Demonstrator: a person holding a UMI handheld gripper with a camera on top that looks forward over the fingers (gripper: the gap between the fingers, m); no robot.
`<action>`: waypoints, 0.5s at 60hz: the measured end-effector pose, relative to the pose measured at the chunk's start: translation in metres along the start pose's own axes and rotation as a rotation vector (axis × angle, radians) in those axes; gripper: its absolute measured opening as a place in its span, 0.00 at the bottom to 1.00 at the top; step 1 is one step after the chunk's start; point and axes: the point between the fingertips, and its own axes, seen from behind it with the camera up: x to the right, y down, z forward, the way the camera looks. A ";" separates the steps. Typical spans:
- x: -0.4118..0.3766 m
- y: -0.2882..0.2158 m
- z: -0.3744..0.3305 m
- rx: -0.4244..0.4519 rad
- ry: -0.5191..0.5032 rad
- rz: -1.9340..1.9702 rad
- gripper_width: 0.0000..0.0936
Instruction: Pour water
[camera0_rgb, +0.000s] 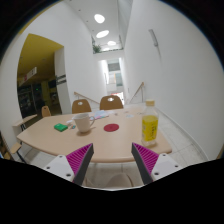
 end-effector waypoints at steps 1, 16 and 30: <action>0.005 -0.004 0.003 0.010 0.012 -0.005 0.89; 0.114 -0.042 0.067 0.087 0.150 -0.014 0.89; 0.156 -0.054 0.162 0.123 0.143 0.013 0.88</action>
